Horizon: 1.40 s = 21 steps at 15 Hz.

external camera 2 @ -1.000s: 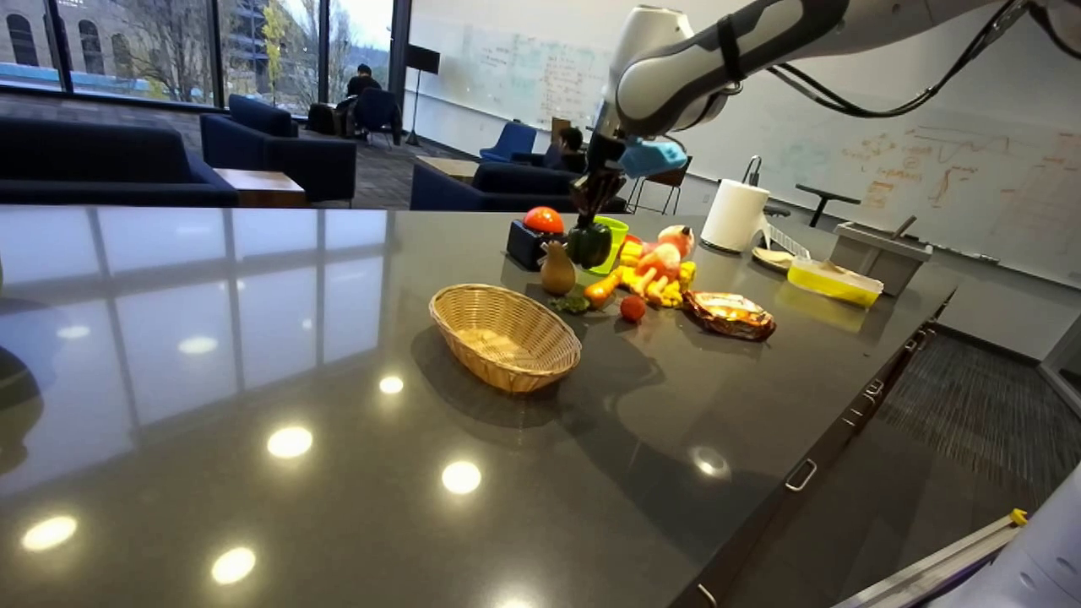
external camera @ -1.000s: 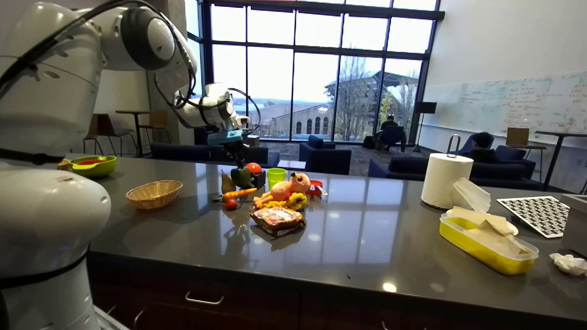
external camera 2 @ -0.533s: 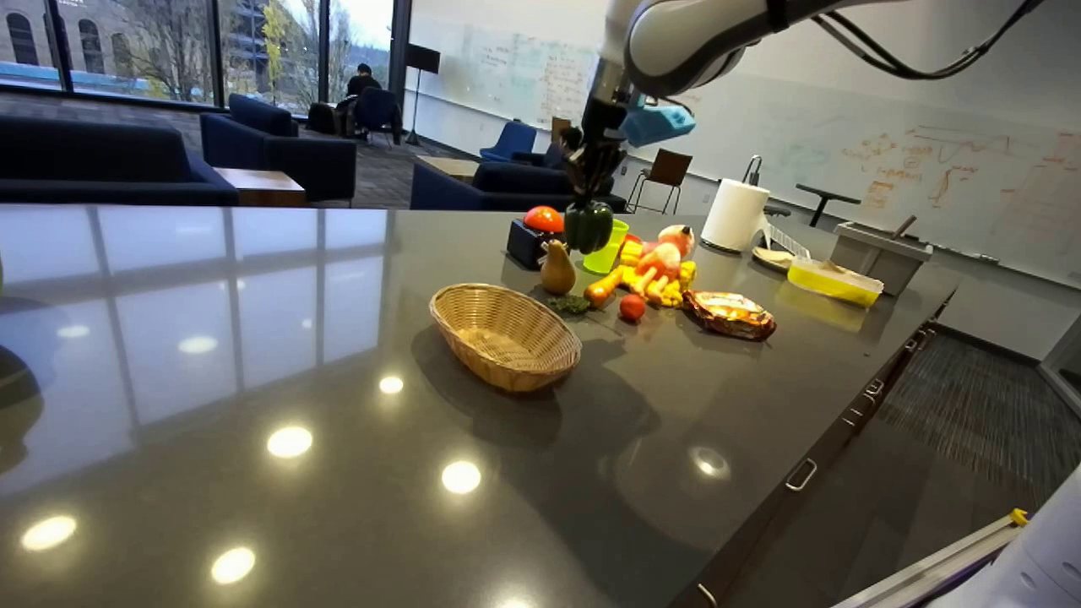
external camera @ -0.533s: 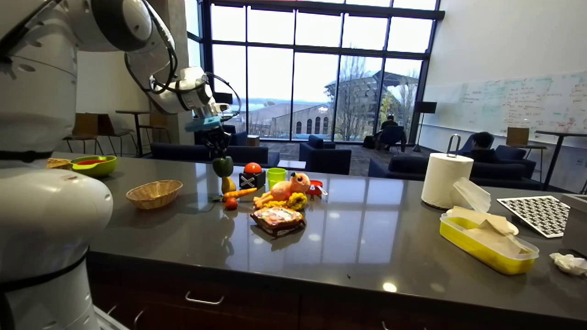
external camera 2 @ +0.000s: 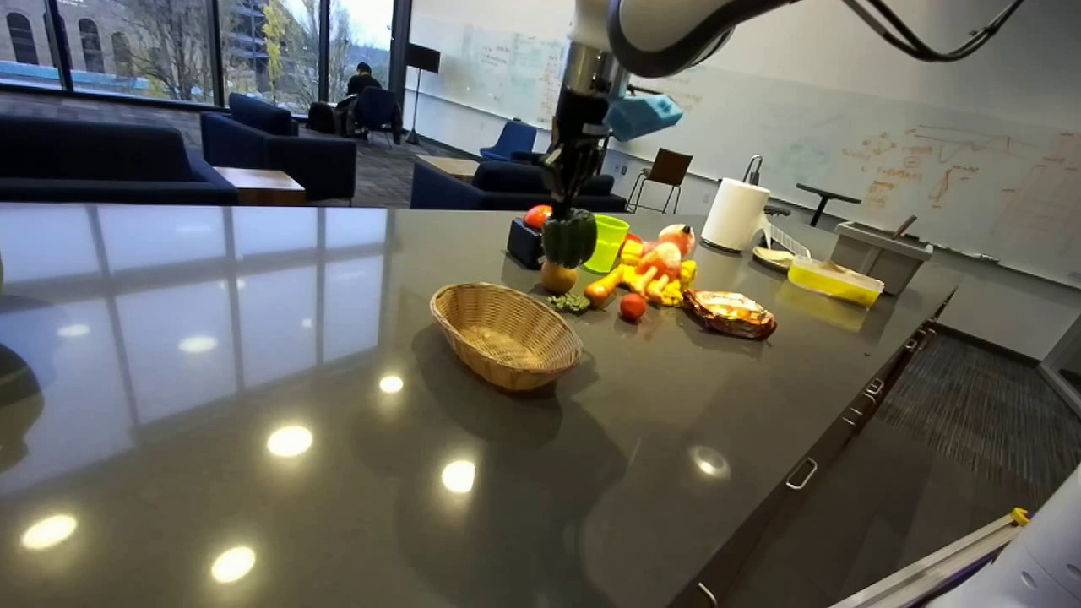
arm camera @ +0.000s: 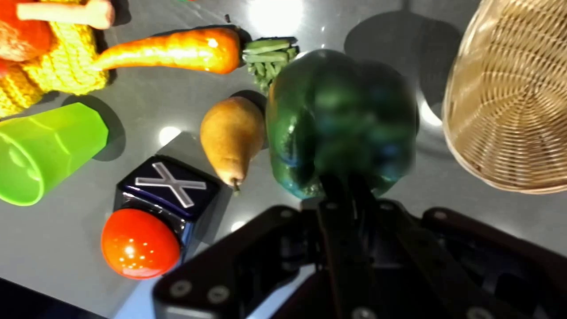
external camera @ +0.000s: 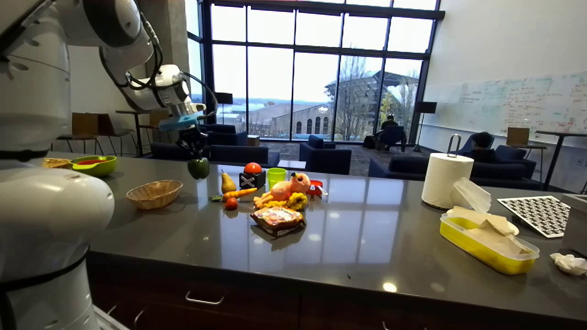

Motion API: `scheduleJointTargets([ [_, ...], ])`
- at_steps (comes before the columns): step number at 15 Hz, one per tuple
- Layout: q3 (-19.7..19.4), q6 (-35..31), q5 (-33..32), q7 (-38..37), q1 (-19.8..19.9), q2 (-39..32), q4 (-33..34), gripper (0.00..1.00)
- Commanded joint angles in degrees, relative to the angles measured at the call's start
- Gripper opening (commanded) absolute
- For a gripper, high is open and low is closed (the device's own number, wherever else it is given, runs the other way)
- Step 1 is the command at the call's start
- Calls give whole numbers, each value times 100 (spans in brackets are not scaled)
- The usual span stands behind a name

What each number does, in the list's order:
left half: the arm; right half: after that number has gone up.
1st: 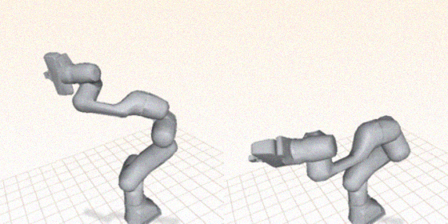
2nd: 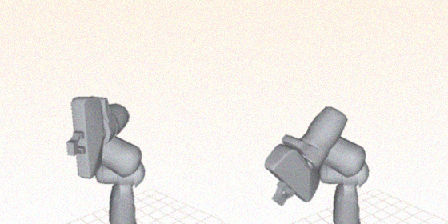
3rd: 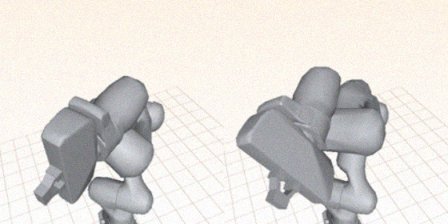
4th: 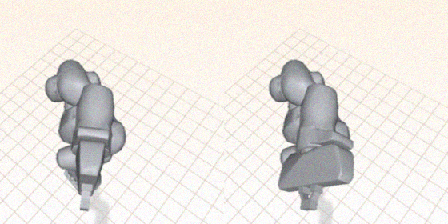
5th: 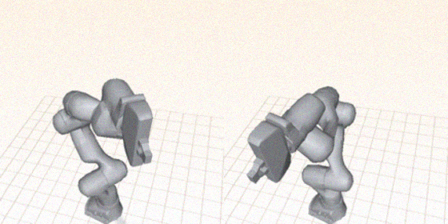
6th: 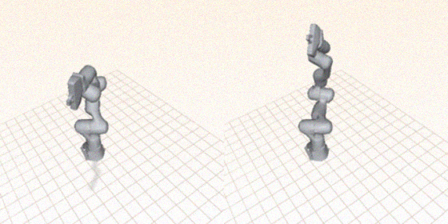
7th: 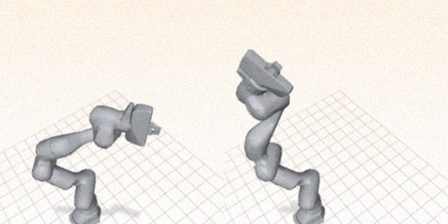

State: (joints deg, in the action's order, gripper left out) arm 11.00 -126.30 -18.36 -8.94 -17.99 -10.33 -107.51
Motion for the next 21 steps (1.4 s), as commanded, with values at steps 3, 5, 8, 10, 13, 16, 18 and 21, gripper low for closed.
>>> scheduleJointTargets([
  [3,256,-231,270,124,-26,142,-298,2],
  [5,323,-367,396,172,-31,83,-310,2],
  [8,400,-484,691,307,-25,-16,-259,2],
  [10,456,-482,961,405,-35,-105,-184,2],
  [13,539,-587,1239,570,-64,-212,-173,2],
  [16,612,-958,1333,858,-76,-344,-210,2],
  [18,648,-1159,1336,1039,-77,-461,-192,2],
  [21,728,-1325,1550,1350,-33,-634,-169,2],
])
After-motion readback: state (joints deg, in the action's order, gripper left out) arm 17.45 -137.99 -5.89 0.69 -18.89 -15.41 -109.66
